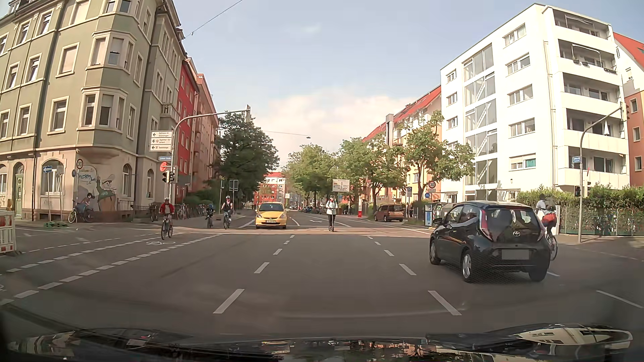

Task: Follow the waypoints while adhering to traffic rules and regulations

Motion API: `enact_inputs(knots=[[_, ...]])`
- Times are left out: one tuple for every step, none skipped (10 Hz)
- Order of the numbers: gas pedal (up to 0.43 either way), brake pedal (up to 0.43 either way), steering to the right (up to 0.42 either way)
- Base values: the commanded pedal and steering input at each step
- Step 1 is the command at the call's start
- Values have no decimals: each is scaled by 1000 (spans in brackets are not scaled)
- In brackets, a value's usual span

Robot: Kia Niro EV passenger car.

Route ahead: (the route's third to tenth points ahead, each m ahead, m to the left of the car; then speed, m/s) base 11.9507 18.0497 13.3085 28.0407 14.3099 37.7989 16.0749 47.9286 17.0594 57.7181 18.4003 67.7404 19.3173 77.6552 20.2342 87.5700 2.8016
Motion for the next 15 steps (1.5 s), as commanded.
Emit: enact_inputs(knots=[[0, 61, -3], [0, 67, -3], [0, 79, -3], [0, 79, -2], [0, 85, -3], [0, 110, -5], [0, 140, -5], [0, 152, -5], [0, 165, -5], [0, 177, -5], [0, 183, -5], [0, 183, -5], [0, 189, -6], [0, 183, -6], [0, 183, -6]])
